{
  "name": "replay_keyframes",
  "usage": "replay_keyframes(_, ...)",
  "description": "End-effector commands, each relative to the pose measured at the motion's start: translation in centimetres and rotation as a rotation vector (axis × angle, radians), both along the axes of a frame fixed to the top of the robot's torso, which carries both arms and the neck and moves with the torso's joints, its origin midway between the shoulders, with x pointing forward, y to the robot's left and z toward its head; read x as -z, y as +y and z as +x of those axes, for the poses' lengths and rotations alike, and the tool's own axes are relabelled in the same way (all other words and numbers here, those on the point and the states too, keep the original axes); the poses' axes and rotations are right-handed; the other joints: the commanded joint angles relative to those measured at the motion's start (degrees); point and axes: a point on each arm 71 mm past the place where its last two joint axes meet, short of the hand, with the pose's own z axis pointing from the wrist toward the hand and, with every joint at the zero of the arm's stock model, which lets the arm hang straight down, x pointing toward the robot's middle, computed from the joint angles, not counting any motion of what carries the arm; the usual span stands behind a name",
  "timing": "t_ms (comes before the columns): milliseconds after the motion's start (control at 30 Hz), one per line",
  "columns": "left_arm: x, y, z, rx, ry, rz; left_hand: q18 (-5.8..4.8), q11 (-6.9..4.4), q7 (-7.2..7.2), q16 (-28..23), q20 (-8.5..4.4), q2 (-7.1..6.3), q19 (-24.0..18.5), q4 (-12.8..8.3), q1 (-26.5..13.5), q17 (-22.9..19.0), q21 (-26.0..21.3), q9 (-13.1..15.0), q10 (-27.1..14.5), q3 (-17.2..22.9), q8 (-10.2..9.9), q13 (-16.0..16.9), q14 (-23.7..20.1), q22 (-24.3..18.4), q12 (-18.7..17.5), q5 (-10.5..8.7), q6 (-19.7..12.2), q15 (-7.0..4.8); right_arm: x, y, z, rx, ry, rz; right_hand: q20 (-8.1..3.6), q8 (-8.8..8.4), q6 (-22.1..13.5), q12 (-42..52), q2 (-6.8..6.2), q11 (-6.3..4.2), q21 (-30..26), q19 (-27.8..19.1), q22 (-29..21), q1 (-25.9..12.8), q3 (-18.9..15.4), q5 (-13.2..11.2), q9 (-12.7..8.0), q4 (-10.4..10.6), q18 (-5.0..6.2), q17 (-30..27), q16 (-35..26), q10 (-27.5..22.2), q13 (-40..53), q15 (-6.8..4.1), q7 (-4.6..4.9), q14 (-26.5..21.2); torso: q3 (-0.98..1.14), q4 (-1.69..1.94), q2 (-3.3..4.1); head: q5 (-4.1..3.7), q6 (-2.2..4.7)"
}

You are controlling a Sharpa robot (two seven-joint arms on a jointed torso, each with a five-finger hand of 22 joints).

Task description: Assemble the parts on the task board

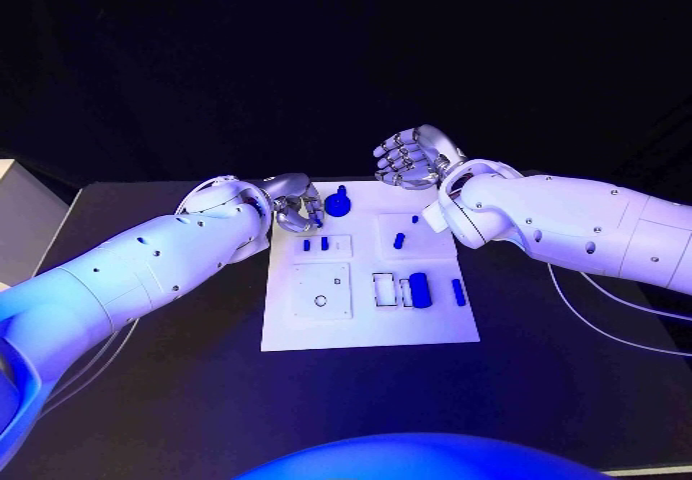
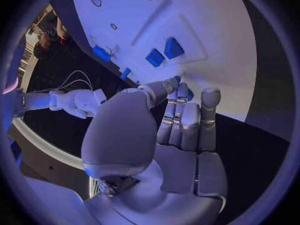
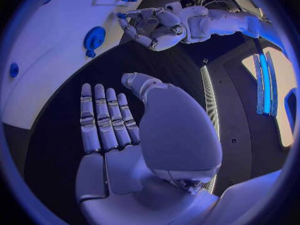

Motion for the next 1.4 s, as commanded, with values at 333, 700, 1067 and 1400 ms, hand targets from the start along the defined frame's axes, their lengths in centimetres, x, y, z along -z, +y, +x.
replay_keyframes(333, 0.4, 0.0, 0.0, -0.009, 0.039, 0.034, -0.95, -0.04, 0.03, -0.01, -0.1, 0.16, 0.05, -0.35, -0.29, -0.28, 0.02, 0.02, 0.43, -0.14, -0.29, 0.09, 0.09, -0.27, -0.43, 0.1, 0.38, -0.02, -0.1, 0.1, 0.0, -0.014, -0.007, 0.0, 0.29, -0.06, 0.32, -0.2, -0.11, 0.1, -0.08, 0.04, -0.07, -0.63, 0.28, 0.26, -0.05, 0.06, 0.76, -0.05, -0.28, 0.4, -0.01, 0.05, 2.87, 0.34, -0.01, -0.02, 0.04, 0.01, -0.06)
replay_keyframes(700, 0.5, 0.0, 0.2, -0.011, 0.026, 0.039, -0.95, -0.02, 0.04, -0.05, -0.12, 0.19, 0.03, -0.37, -0.26, -0.32, 0.01, 0.01, 0.45, -0.12, -0.36, 0.11, 0.06, -0.3, -0.6, 0.1, 0.36, -0.03, -0.1, 0.2, -0.1, -0.016, -0.008, 0.001, 0.29, -0.06, 0.32, -0.2, -0.11, 0.1, -0.08, 0.04, -0.07, -0.63, 0.28, 0.26, -0.05, 0.06, 0.76, -0.05, -0.28, 0.4, -0.01, 0.05, 2.87, 0.34, 0.02, -0.04, 0.1, -0.08, -0.02)
replay_keyframes(1067, 0.5, -0.8, 0.0, 0.0, 0.018, 0.028, -0.93, 0.01, 0.09, -0.1, -0.13, 0.25, -0.05, -0.28, -0.38, -0.37, -0.06, 0.0, 0.5, -0.17, -0.45, 0.13, 0.03, -0.41, -0.82, 0.07, 0.37, -0.01, -0.1, 0.3, -0.1, -0.018, -0.008, 0.001, 0.3, -0.09, 0.33, -0.3, -0.12, 0.11, -0.09, 0.01, -0.07, -0.72, 0.32, 0.26, -0.09, 0.02, 0.76, -0.11, -0.35, 0.43, -0.01, 0.06, 2.87, 0.36, 0.03, -0.04, 0.06, -0.24, -0.05)
replay_keyframes(1400, 0.4, -1.1, -0.1, 0.006, 0.012, 0.016, -0.97, 0.02, 0.1, -0.13, -0.13, 0.28, 0.03, -0.22, -0.46, -0.43, -0.01, 0.0, 0.56, -0.21, -0.47, 0.16, 0.0, -0.31, -0.91, 0.05, 0.4, 0.0, 0.0, 0.2, 0.0, -0.018, -0.008, 0.001, 0.3, -0.09, 0.33, -0.3, -0.12, 0.11, -0.09, 0.01, -0.07, -0.72, 0.32, 0.26, -0.09, 0.02, 0.76, -0.11, -0.35, 0.43, -0.01, 0.06, 2.87, 0.36, 0.02, -0.01, 0.02, -0.37, -0.05)
